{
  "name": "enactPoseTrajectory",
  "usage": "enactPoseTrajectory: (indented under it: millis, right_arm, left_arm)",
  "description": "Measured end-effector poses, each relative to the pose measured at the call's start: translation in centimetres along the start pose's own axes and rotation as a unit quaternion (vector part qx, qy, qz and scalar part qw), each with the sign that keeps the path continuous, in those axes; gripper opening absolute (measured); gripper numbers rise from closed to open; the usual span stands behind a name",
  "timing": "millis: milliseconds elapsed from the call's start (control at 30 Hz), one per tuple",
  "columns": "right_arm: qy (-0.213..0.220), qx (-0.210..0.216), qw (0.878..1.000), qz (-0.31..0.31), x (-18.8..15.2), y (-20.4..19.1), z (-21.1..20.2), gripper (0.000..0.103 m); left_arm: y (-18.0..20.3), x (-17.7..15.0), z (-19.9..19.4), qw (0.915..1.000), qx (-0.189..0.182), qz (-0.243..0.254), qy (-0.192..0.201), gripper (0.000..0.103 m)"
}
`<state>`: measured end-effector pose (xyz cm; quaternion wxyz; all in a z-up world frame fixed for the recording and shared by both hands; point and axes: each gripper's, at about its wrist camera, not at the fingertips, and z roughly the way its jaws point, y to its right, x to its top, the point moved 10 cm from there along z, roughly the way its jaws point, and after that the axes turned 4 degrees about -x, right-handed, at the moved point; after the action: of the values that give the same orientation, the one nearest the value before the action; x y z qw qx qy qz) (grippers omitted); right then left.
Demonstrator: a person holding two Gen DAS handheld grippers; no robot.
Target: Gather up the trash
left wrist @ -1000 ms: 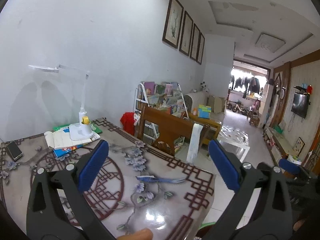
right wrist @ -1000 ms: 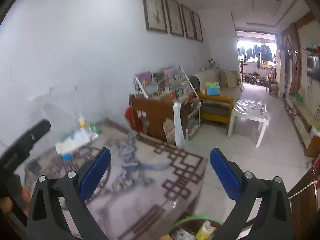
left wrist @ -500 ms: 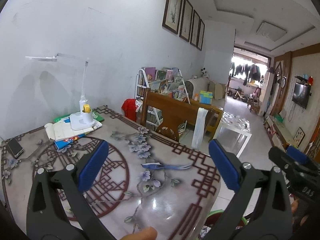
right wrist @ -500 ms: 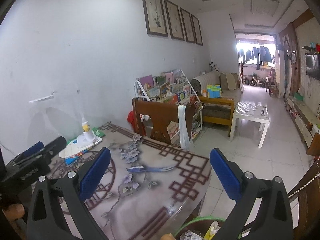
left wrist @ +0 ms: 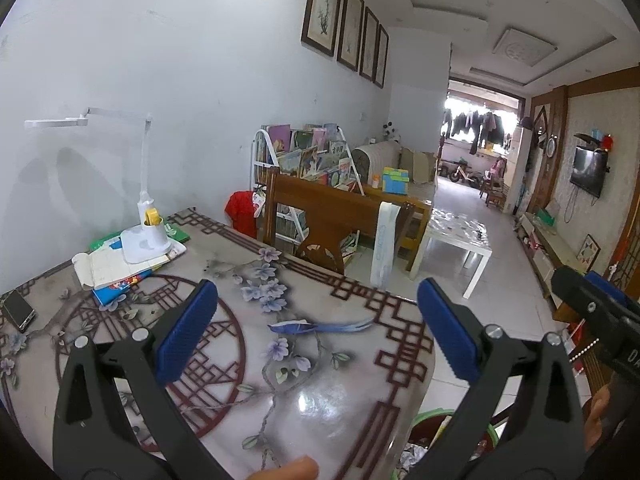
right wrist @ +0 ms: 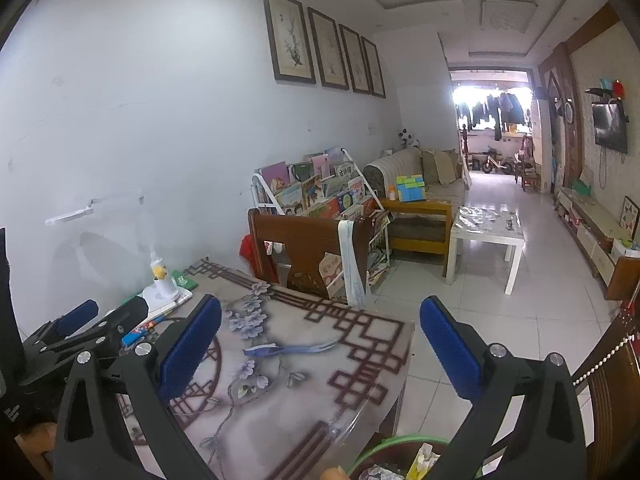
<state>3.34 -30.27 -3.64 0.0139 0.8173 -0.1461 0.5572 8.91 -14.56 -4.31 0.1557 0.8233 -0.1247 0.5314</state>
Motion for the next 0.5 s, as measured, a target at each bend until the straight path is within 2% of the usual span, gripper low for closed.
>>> enactPoseTrajectory:
  millis: [500]
  right_arm:
    - [-0.003, -0.006, 1.0, -0.005, 0.8, -0.7, 0.8, 0.096]
  left_arm:
    - [-1.4, -0.1, 0.0, 0.9998, 0.016, -0.013, -0.008, 0.098]
